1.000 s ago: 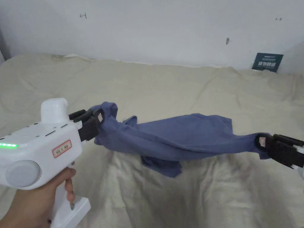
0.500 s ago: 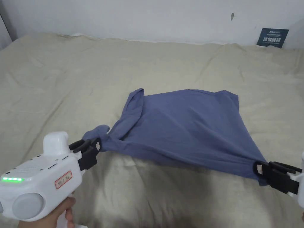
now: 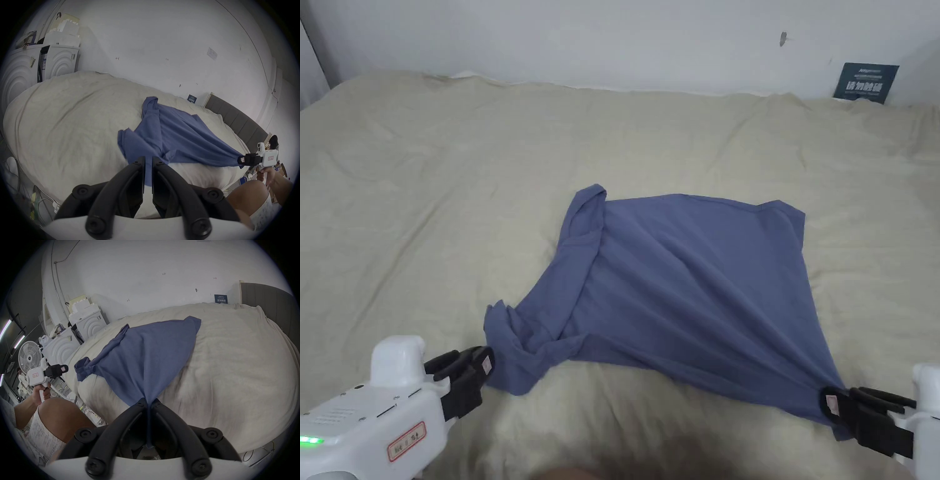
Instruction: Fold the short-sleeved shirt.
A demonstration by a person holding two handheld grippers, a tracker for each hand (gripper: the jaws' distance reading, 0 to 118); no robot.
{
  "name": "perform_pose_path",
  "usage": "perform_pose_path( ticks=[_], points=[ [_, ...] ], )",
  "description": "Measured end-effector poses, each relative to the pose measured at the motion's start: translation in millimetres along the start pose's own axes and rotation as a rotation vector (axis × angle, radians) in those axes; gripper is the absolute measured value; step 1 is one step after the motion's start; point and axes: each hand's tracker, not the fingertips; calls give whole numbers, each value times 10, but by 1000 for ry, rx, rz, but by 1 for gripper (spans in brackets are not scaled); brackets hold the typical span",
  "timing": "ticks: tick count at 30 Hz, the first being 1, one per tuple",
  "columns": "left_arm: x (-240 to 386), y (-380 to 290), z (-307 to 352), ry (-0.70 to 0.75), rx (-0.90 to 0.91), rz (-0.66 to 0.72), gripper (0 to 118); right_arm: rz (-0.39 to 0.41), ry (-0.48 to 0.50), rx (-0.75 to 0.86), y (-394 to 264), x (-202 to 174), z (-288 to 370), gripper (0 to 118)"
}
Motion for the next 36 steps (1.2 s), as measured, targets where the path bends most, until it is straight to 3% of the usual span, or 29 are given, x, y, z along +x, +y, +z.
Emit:
perform_pose_path(
  ticks=[10,11,13,14,19,20,23,24,27,30,33,36],
  points=[
    [37,-92,-90,16,-60,-7,10,13,-8,-78,-103,57,-143,8],
    [44,-97,-93,16,-66,-13,10,19,-11,-84,-115,38,-152,15],
    [20,-118,-114,20,-84,-34,10,32,-20,-101,-141,43,-163,58],
    [24,-127,-120,25,-92,-44,10,31,-17,-109,-159,64,-160,72],
    [-15,-163,-11,54,-100,-96,13,47,-34,-116,-280,186,-61,74],
    [14,-150,46,57,-98,-97,19,52,-45,-111,-286,214,-15,77],
    [38,-51,244,55,-66,-115,61,51,-52,-49,-195,192,252,90],
    [-41,-19,279,67,-36,-151,68,49,-51,-30,-141,166,350,91],
    [27,118,371,86,13,-235,74,70,-34,62,-28,150,536,90],
    [153,184,402,78,67,-332,100,93,-30,134,72,70,637,98],
    [240,247,408,92,63,-397,103,152,-45,154,149,-64,684,99],
    [307,370,422,68,53,-358,103,142,-31,162,209,-89,688,100]
  ],
)
